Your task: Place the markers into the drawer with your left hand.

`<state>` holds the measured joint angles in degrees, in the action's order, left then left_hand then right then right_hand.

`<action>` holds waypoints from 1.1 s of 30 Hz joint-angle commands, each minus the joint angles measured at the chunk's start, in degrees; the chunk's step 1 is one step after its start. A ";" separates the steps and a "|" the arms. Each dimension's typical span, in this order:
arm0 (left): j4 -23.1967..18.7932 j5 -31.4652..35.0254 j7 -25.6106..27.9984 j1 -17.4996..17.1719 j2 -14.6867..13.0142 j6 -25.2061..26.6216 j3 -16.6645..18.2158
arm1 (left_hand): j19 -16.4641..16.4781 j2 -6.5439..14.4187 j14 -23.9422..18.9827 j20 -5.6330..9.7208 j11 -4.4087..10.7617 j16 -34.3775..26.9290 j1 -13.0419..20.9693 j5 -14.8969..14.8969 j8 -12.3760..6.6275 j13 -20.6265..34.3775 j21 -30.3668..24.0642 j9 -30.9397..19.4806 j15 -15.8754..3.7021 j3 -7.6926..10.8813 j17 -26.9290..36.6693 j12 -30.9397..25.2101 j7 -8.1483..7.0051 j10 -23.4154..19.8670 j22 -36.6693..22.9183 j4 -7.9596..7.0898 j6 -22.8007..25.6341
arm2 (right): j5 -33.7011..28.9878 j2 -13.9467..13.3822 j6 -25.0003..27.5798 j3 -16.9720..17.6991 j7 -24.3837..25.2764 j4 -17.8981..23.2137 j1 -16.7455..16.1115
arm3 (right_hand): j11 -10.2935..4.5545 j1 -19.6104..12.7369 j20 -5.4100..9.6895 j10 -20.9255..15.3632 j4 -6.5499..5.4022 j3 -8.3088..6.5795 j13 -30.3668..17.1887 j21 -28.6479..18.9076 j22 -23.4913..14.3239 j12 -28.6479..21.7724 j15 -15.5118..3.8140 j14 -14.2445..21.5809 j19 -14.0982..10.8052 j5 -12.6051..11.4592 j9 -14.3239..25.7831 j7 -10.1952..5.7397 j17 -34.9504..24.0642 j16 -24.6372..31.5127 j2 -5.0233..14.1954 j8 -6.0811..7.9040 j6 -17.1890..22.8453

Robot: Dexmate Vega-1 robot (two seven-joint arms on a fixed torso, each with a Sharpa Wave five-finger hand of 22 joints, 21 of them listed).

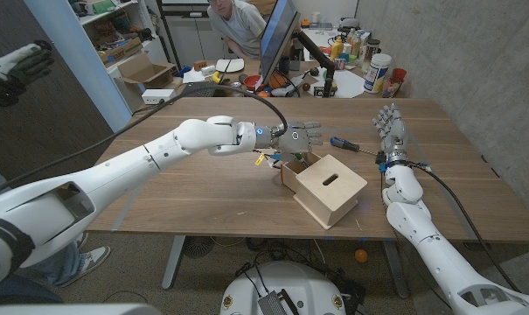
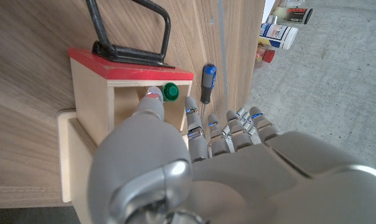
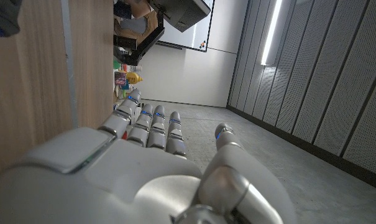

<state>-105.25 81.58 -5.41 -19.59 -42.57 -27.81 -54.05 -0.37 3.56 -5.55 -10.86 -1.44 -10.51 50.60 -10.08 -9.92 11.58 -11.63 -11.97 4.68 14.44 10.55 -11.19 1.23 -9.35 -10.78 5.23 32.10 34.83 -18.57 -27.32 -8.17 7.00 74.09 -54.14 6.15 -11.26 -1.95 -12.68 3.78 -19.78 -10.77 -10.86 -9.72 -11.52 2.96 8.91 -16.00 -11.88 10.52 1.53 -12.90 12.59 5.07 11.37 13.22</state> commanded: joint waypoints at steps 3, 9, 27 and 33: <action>-0.97 -3.26 -3.05 -1.45 0.06 2.90 2.07 | -0.43 0.01 0.15 -0.38 -0.01 0.02 -0.98 -0.40 0.02 0.32 0.06 0.02 0.21 -0.46 0.18 0.03 0.16 0.53 -0.27 -0.25 -0.88 | -0.21 -0.59 1.07 -0.05 -0.13 0.92 -0.20 | -0.06 0.68 -0.23 -0.47 0.38 -0.21 -0.33 -0.22 -0.15 0.03 -0.02 0.42 -0.25 -0.31 0.15 -0.05 -0.24 0.02 0.04 -0.08 0.35; -2.39 -6.81 -2.96 -3.55 -0.33 6.85 5.58 | -0.35 1.13 -1.27 -0.36 1.33 -0.75 -2.78 -0.48 -0.44 0.34 -0.15 0.13 -0.26 -0.63 0.33 -0.65 -1.44 -0.29 -0.31 -1.25 -1.37 | -0.99 -1.62 2.49 -0.19 0.82 3.23 -0.64 | 0.07 0.72 -0.24 -0.61 0.38 -0.21 -0.33 -0.22 -0.15 -0.01 0.06 0.51 -0.24 -0.32 0.15 -0.01 -0.24 0.04 0.04 -0.09 0.38; -5.42 -29.95 0.93 -16.21 -1.85 20.99 19.79 | 0.39 2.42 -2.83 -0.55 1.92 -1.17 -5.06 -0.30 -0.38 0.40 -0.62 0.31 -0.37 -0.76 0.36 -1.60 -1.29 -2.15 -0.33 -2.24 -3.13 | -3.54 -3.97 7.04 -2.02 3.45 9.37 -1.08 | 0.08 0.72 -0.27 -0.63 0.48 -0.26 -0.33 -0.20 -0.15 0.01 0.00 0.43 -0.16 -0.33 0.15 -0.04 -0.22 -0.03 0.05 -0.12 0.41; -5.32 -39.73 5.72 -22.45 -2.35 25.58 25.05 | 0.80 3.08 -3.23 -0.35 1.86 -1.25 -6.29 -0.16 -0.13 0.42 -0.81 0.35 -0.46 -0.88 0.43 -1.72 -1.51 -2.39 -0.34 -2.93 -4.70 | -4.57 -4.76 8.96 -2.71 4.61 11.31 -1.48 | 0.15 0.77 -0.26 -0.49 0.51 -0.24 -0.33 -0.17 -0.15 0.07 0.04 0.36 -0.07 -0.33 0.15 -0.07 -0.23 -0.08 0.01 -0.17 0.32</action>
<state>-109.84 57.84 -5.76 -32.44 -43.96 -10.46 -38.04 -0.19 6.67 -8.34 -11.18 0.62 -11.29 45.08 -10.08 -10.14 11.88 -11.92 -11.44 4.39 13.50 10.81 -12.53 -0.12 -11.23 -10.78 2.82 27.93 31.83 -21.94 -21.46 -9.68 9.84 81.86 -55.07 6.15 -11.04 -1.95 -12.68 4.03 -20.03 -10.77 -10.86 -9.72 -11.52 2.96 8.91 -16.00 -11.88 10.52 1.53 -12.90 12.59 5.30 11.37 13.21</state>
